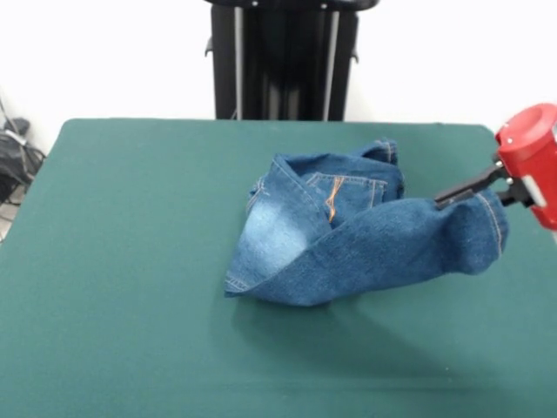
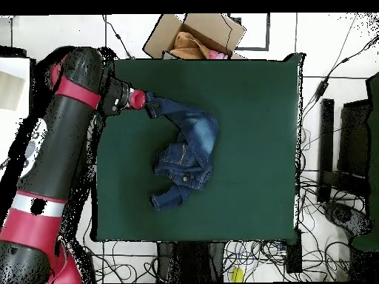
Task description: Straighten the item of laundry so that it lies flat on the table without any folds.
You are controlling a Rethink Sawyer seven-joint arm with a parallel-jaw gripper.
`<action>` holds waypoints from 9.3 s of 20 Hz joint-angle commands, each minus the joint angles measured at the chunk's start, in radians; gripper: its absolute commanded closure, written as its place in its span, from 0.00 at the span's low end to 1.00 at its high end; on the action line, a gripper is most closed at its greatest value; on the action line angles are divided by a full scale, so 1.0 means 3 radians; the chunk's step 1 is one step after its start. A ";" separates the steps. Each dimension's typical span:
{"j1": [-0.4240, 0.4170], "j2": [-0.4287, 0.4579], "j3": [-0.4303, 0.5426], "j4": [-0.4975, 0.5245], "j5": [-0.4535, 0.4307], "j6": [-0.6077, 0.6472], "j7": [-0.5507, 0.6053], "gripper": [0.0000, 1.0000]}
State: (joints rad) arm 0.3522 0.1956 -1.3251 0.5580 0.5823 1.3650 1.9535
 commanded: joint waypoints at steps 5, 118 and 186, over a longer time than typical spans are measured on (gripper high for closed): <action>-0.0248 0.0158 -0.0099 -0.0608 0.0188 0.0475 0.1109 1.00; -0.3114 0.1148 -0.3433 -0.2014 0.6376 0.0687 -0.3729 1.00; -0.3138 0.1241 -0.3543 -0.2236 0.7443 0.0802 -0.4787 0.00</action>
State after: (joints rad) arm -0.6017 0.5949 -2.3266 -0.0567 2.8750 1.6883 0.4347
